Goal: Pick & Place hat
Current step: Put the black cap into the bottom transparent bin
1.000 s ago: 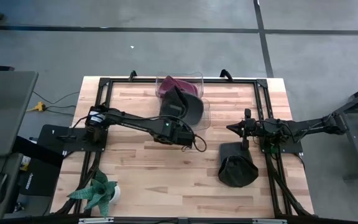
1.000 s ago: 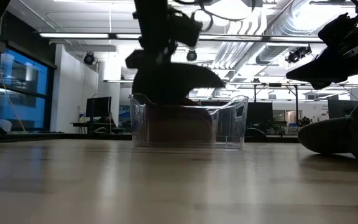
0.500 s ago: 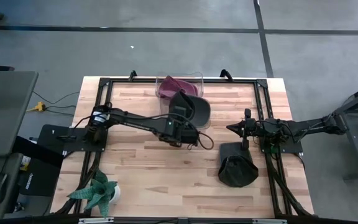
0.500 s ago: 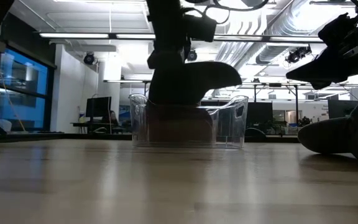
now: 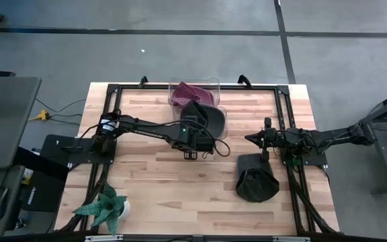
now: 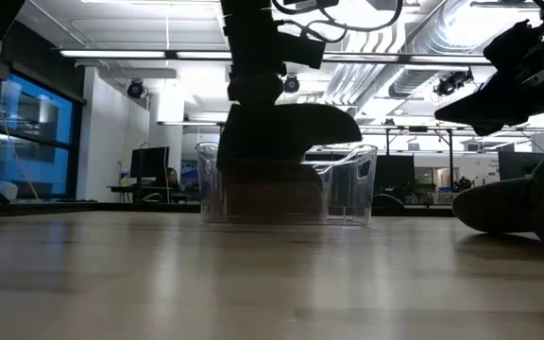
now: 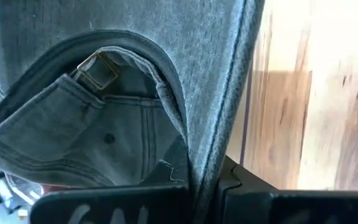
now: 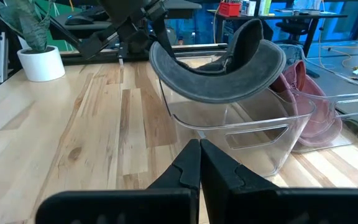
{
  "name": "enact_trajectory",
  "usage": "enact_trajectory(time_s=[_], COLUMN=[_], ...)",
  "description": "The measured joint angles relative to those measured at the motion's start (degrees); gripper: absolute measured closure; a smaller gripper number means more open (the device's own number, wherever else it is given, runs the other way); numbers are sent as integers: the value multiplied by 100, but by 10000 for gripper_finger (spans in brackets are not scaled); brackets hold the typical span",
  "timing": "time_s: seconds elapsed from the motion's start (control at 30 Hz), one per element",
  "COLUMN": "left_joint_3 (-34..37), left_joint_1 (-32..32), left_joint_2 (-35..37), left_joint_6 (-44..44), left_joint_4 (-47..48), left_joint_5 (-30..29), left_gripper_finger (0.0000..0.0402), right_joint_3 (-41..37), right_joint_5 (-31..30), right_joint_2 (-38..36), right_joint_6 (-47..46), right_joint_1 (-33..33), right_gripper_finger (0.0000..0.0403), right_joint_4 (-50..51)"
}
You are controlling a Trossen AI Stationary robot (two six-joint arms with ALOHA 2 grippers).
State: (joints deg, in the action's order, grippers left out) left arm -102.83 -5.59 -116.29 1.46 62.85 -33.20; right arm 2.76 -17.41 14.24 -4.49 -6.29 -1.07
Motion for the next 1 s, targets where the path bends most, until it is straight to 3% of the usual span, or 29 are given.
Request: enact_trajectory(time_s=[0.3,0.73,1.0], left_joint_3=[2,2,2], left_joint_1=[36,38,33], left_joint_2=[-2,-2,-2], left_joint_6=[209,357,340], left_joint_4=[-188,-225,-342], left_joint_5=[91,74,-363], left_gripper_finger=[376,252,207], right_joint_3=[0,-2,0], right_joint_5=[-2,0,-1], right_joint_2=[0,0,0], right_joint_6=[1,1,1], right_joint_1=[0,-1,-2], right_gripper_finger=[402,402,402], right_joint_4=[1,-1,-1])
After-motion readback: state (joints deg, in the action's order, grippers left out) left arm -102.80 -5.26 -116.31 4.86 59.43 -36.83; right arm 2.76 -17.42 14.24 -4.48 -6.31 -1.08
